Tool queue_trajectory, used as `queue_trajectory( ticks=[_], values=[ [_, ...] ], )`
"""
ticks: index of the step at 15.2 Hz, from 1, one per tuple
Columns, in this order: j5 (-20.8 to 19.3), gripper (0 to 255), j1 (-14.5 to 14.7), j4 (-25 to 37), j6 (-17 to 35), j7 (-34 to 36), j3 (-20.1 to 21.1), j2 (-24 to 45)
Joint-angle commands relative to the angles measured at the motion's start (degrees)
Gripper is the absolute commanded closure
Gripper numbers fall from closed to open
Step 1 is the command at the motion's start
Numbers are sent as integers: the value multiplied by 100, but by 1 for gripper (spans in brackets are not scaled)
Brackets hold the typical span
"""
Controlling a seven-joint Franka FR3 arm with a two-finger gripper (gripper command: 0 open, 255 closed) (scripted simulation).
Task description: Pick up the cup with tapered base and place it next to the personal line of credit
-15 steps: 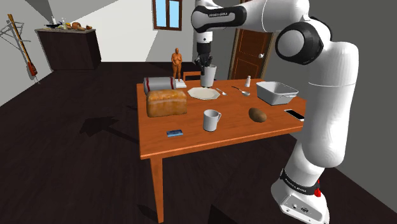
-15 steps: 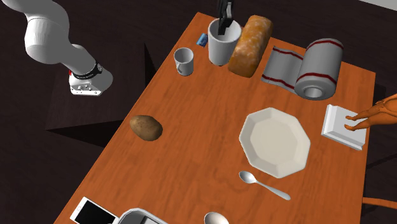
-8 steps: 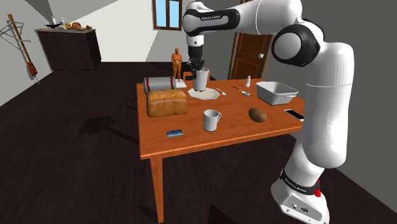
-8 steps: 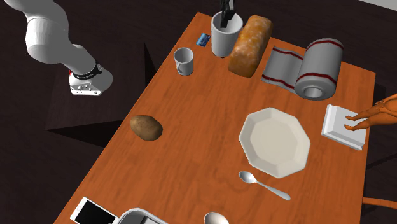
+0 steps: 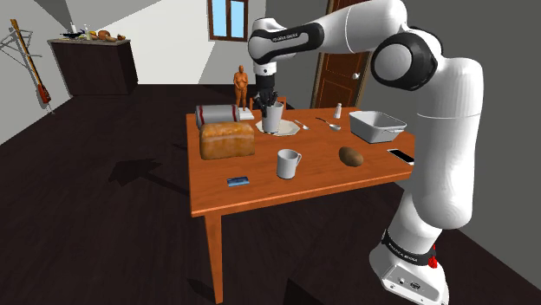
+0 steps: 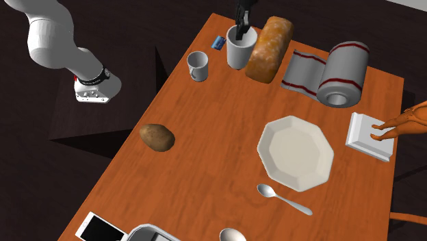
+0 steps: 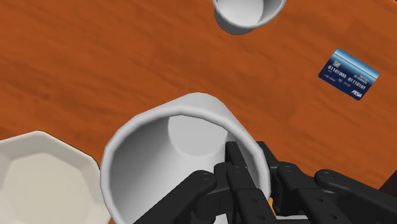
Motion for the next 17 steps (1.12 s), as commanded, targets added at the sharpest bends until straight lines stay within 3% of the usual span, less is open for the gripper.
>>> queue_trajectory(
  ticks=[1, 17],
  values=[
    [0, 255, -1, -144, 151, 1, 0, 1],
    [52, 255, -2, -1067, 1296, 33, 28, 231]
  ],
)
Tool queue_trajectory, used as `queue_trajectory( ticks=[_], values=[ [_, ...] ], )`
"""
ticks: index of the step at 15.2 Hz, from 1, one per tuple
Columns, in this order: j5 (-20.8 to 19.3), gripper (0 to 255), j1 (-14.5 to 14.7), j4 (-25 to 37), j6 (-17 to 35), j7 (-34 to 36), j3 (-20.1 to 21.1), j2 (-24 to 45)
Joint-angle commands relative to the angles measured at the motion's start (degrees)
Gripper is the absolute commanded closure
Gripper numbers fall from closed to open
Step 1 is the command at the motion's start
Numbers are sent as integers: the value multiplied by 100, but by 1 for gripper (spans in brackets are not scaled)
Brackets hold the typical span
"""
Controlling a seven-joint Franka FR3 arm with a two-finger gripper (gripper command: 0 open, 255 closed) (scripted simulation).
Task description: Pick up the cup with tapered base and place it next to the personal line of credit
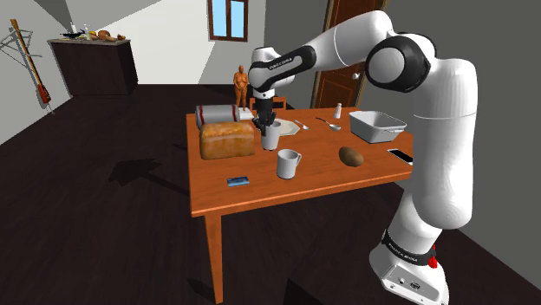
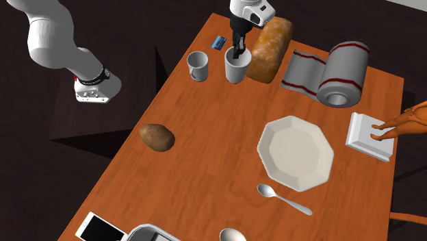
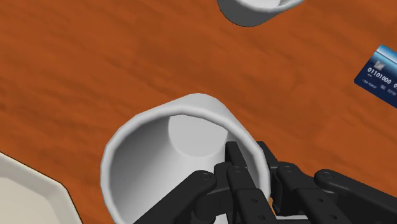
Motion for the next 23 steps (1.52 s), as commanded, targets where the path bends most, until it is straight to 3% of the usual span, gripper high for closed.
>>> queue_trajectory(
  ticks=[1, 6, 14, 15, 20, 23],
  values=[
    [11, 255, 5, -92, 141, 13, 9, 45],
    [48, 255, -7, -312, 508, 11, 25, 197],
    [48, 255, -7, -312, 508, 11, 25, 197],
    [48, 0, -6, -312, 508, 12, 25, 197],
    [48, 0, -7, -311, 508, 12, 25, 197],
    [5, 0, 24, 41, -12, 39, 15, 27]
  ],
)
